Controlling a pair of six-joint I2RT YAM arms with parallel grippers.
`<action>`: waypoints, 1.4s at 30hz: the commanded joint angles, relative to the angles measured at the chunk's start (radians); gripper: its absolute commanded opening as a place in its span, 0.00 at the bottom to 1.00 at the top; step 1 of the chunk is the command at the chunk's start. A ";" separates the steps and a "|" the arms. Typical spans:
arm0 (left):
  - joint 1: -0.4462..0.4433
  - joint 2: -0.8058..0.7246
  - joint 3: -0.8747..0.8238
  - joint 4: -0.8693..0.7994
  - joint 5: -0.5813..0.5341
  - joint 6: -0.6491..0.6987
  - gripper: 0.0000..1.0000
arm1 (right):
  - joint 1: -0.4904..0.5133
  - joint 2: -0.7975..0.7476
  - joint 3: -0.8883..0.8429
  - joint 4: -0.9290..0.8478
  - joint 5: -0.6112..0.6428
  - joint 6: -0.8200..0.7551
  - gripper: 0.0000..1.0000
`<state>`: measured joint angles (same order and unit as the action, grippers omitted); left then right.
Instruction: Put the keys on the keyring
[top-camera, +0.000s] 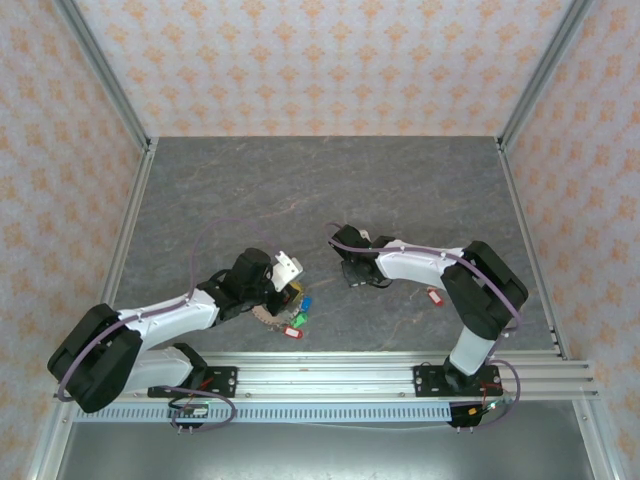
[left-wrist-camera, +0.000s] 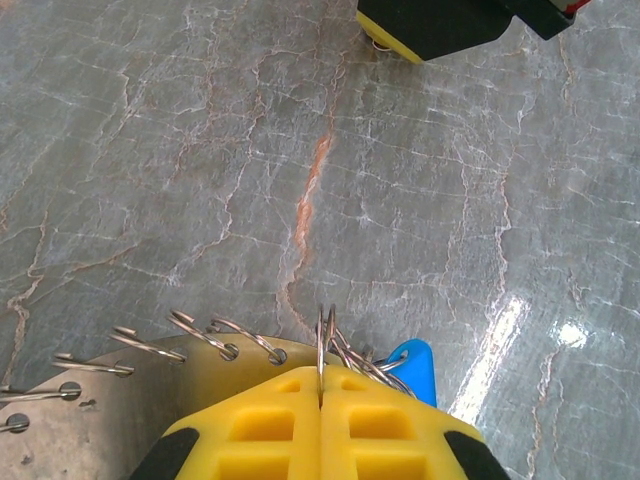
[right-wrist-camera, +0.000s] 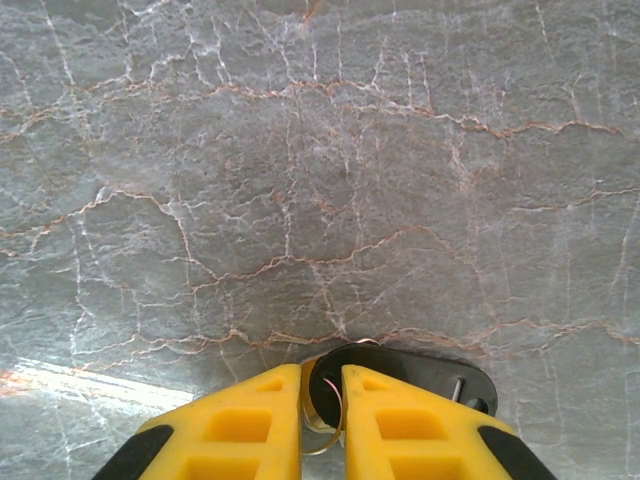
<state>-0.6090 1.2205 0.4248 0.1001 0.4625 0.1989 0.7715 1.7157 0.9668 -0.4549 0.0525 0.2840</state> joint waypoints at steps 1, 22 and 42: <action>-0.005 0.012 0.019 0.036 -0.013 -0.012 0.00 | -0.001 0.055 -0.020 -0.024 -0.040 0.008 0.15; -0.005 0.070 0.034 0.052 -0.027 -0.007 0.00 | -0.002 0.050 0.010 -0.041 -0.052 0.013 0.16; -0.006 -0.059 -0.015 0.046 -0.008 -0.006 0.00 | -0.003 -0.094 -0.030 -0.028 -0.086 0.014 0.04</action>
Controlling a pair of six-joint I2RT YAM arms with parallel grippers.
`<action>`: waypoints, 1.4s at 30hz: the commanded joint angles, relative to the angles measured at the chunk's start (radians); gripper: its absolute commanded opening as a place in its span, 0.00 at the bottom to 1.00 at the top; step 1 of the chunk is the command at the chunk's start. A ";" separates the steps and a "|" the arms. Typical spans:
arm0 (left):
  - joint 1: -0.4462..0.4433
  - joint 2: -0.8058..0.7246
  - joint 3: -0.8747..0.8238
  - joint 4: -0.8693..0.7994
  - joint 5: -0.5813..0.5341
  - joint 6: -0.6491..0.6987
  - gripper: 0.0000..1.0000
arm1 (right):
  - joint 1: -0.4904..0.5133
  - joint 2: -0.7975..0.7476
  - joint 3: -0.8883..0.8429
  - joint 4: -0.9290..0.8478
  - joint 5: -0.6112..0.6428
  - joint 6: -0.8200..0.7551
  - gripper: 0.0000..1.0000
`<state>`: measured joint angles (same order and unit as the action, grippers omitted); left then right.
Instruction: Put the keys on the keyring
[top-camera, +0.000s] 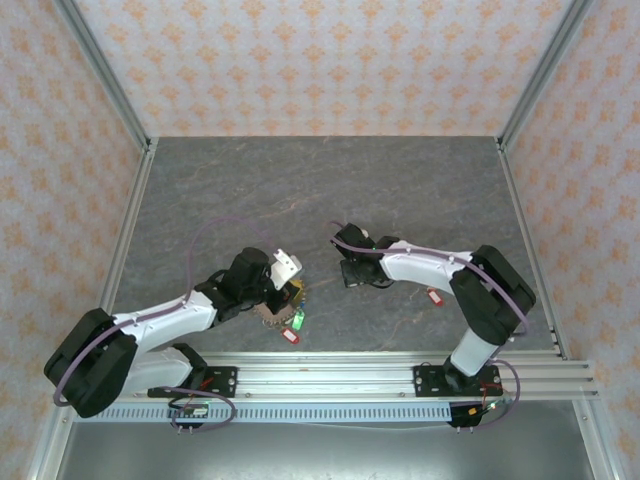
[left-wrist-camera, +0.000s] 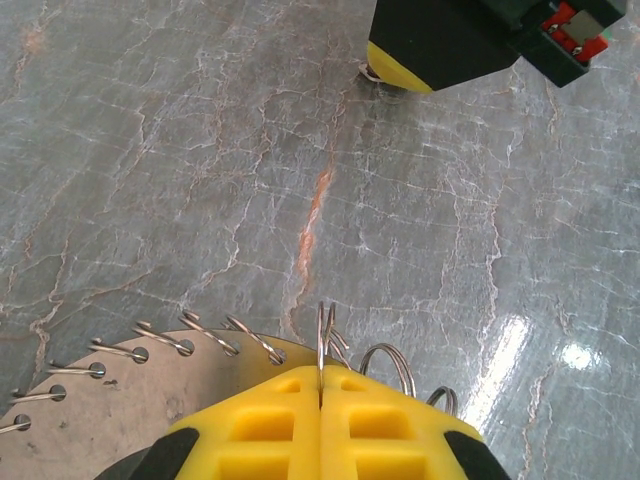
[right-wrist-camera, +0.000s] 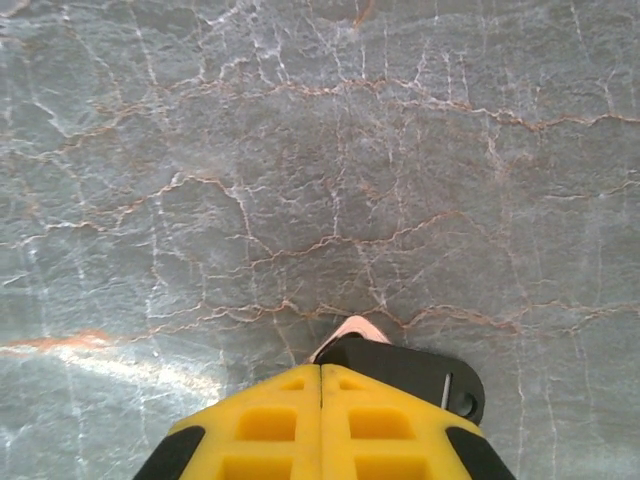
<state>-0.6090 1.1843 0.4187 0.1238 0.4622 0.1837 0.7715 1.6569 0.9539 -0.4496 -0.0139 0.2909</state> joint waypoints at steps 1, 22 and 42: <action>-0.006 -0.025 -0.010 0.023 -0.006 0.010 0.00 | -0.005 -0.045 -0.019 -0.028 -0.030 0.007 0.03; -0.006 -0.156 -0.049 0.017 0.058 0.048 0.00 | -0.018 -0.339 -0.202 0.230 -0.254 -0.144 0.00; -0.021 -0.206 -0.028 -0.001 0.121 0.087 0.00 | 0.037 -0.597 -0.462 0.734 -0.654 -0.584 0.00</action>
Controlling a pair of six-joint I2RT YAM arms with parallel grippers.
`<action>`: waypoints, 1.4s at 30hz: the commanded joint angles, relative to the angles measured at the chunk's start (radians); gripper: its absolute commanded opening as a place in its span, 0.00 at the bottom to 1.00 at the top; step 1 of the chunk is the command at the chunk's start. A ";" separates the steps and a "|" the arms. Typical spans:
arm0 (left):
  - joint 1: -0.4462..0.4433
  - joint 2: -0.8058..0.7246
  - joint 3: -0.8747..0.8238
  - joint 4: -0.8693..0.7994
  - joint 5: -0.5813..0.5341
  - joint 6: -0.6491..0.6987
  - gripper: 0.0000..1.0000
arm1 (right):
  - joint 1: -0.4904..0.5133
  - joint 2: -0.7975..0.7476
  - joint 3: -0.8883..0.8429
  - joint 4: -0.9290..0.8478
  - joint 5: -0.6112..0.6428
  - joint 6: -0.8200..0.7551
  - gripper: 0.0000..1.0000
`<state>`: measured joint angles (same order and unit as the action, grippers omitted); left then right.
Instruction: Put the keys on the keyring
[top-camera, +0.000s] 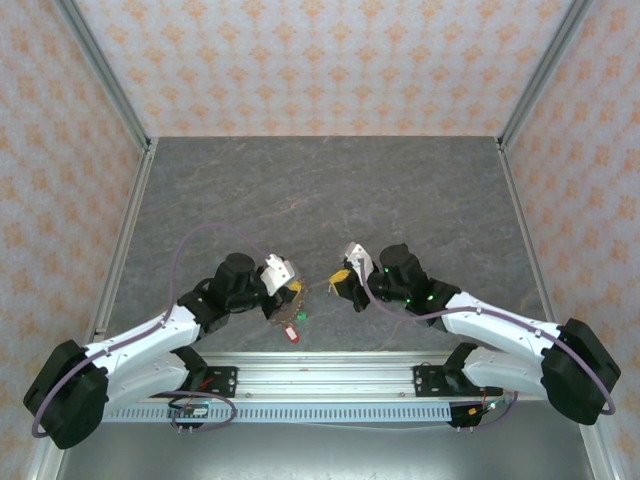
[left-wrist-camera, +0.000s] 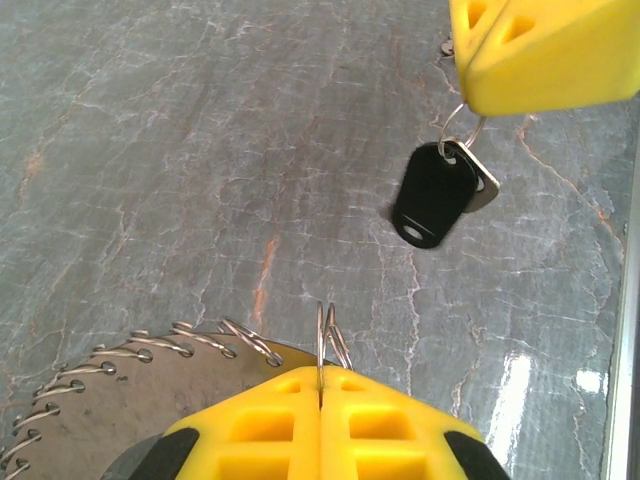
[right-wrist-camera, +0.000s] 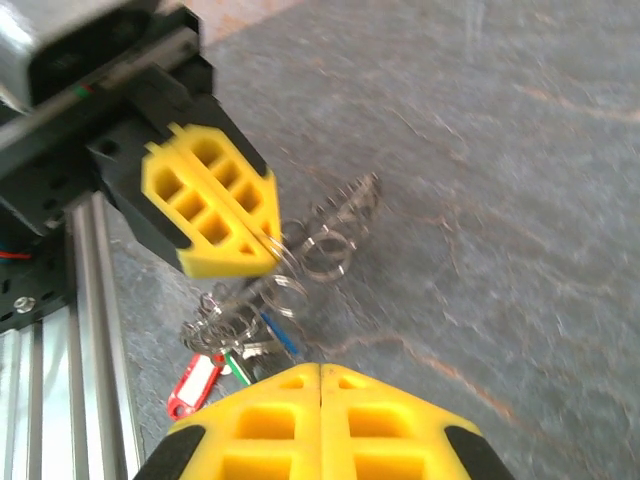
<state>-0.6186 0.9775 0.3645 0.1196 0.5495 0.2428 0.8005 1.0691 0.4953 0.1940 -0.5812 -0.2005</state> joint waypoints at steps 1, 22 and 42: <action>-0.014 0.004 0.031 0.002 0.035 0.030 0.00 | 0.009 -0.005 -0.001 0.095 -0.089 -0.100 0.00; -0.046 0.067 0.073 0.015 0.061 0.030 0.00 | 0.029 0.158 0.095 0.151 -0.144 -0.111 0.00; -0.047 0.061 0.066 0.017 0.029 0.008 0.00 | 0.035 0.122 0.069 0.133 -0.143 -0.074 0.00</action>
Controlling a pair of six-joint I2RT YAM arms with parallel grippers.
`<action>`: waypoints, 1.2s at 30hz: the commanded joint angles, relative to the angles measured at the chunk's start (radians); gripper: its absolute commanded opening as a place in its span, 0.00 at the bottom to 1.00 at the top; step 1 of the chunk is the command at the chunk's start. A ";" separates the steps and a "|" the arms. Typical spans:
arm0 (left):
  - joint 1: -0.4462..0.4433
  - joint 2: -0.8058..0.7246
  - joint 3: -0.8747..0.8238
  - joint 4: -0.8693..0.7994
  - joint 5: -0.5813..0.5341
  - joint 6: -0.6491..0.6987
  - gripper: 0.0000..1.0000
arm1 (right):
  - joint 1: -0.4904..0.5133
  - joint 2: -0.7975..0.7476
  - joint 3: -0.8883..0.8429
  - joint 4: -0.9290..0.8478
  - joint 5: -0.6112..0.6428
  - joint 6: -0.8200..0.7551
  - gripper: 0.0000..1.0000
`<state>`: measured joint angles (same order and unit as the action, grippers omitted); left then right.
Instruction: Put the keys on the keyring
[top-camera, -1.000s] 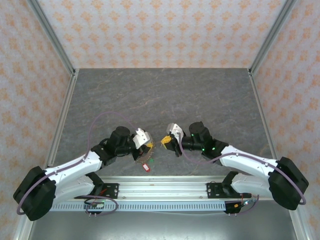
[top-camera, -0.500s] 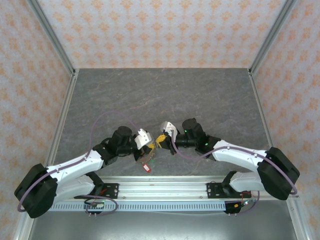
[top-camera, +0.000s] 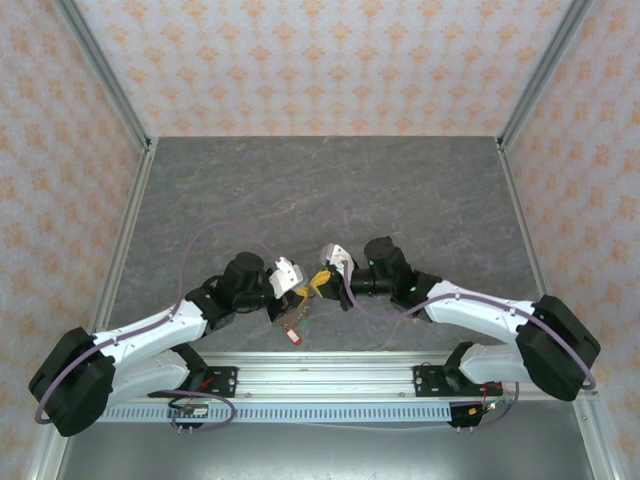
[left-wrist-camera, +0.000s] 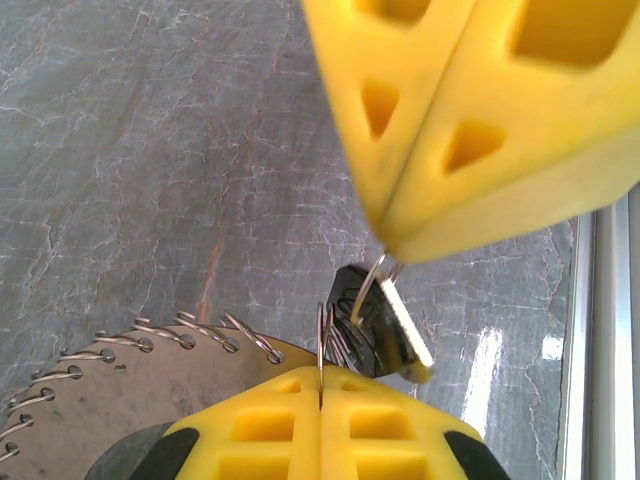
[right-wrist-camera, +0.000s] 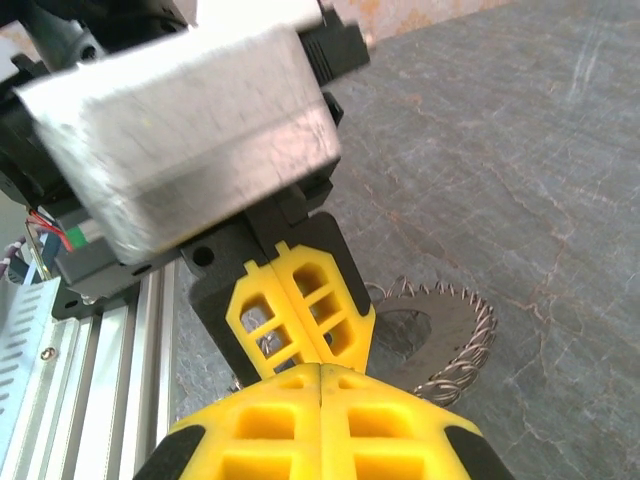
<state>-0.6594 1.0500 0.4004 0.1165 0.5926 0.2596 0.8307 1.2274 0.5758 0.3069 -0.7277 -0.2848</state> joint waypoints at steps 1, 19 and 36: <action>-0.005 -0.010 0.031 0.023 -0.013 -0.011 0.00 | 0.005 -0.037 -0.011 0.012 0.000 0.010 0.00; -0.006 -0.008 0.037 0.014 -0.024 -0.016 0.00 | 0.005 0.033 0.016 -0.016 -0.049 0.032 0.00; -0.008 0.004 0.049 0.021 -0.014 -0.019 0.00 | 0.005 0.068 0.027 -0.005 0.130 0.059 0.00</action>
<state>-0.6594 1.0706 0.4149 0.1162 0.5861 0.2512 0.8307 1.3056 0.5781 0.2844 -0.6685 -0.2394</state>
